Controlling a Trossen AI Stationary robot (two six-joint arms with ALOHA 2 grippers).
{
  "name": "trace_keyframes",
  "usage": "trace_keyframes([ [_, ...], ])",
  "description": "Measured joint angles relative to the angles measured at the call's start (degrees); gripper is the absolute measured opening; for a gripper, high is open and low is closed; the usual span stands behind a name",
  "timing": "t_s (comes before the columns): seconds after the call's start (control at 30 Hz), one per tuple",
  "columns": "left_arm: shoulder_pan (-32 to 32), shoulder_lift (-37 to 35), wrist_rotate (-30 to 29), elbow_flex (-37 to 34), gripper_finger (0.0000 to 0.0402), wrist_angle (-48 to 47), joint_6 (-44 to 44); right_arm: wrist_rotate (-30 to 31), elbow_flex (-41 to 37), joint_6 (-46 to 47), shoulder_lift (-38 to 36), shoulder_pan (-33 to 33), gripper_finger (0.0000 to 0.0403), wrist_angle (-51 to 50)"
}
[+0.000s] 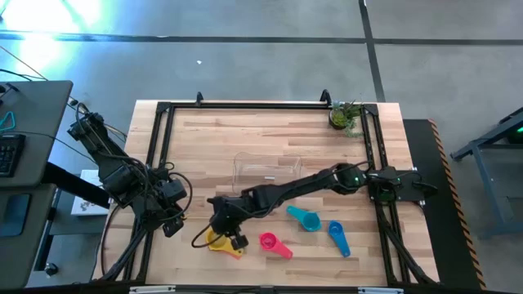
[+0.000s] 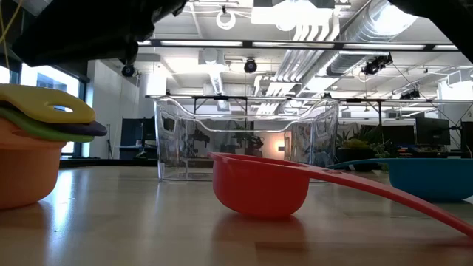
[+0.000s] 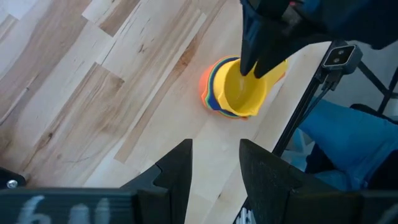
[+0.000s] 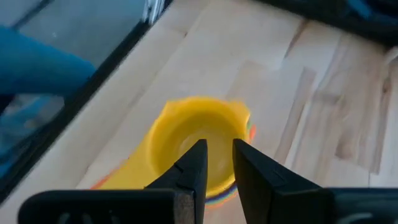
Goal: Nest measuring cups in basket
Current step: Stack the light blue measuring cup on top of the yellow measuring cup
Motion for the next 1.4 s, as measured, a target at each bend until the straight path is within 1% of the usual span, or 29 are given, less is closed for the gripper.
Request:
trace_keyframes([
  [0.23, 0.0, 0.0, -0.02, 0.0, 0.0122, 0.0, 0.02, 0.26, -3.81, 3.33, 0.01, -0.15, 0.0068, 4.41],
  [0.33, 0.0, 0.0, -0.02, 0.0, 0.0122, -0.02, 0.02, 0.9, -4.96, 4.14, 0.01, -0.15, 0.0068, 4.4],
  [0.5, 0.0, 0.0, -0.04, 0.0, 0.0122, 0.0, -0.04, 2.98, -5.01, 4.45, -0.01, -0.09, 0.0068, 4.87],
  [0.7, 0.0, 0.0, -0.2, 0.0, 0.0122, 0.0, -0.94, 2.72, -4.84, 4.32, -0.01, -0.1, 0.0068, 4.57],
  [0.83, 0.0, 0.0, -0.39, 0.0, 0.0122, 0.0, -0.96, 2.49, -1.08, 4.3, 0.03, -0.04, 0.0068, -0.65],
  [1.0, -0.02, 0.43, -2.71, 0.0, 0.0122, 0.0, -0.96, 1.23, 5.51, 4.28, -0.19, -0.04, 0.0068, -11.16],
  [1.13, -0.6, 1.53, -3.32, 0.0, 0.0122, 0.01, -0.03, 0.89, 3.89, 4.52, -3.78, -0.04, 0.0068, -14.69],
  [1.4, -3.67, 4.57, -3.46, -0.02, 0.0122, 0.12, -1.62, 1.73, 3.78, 5.54, -8.33, -0.04, 0.0068, -26.54],
])
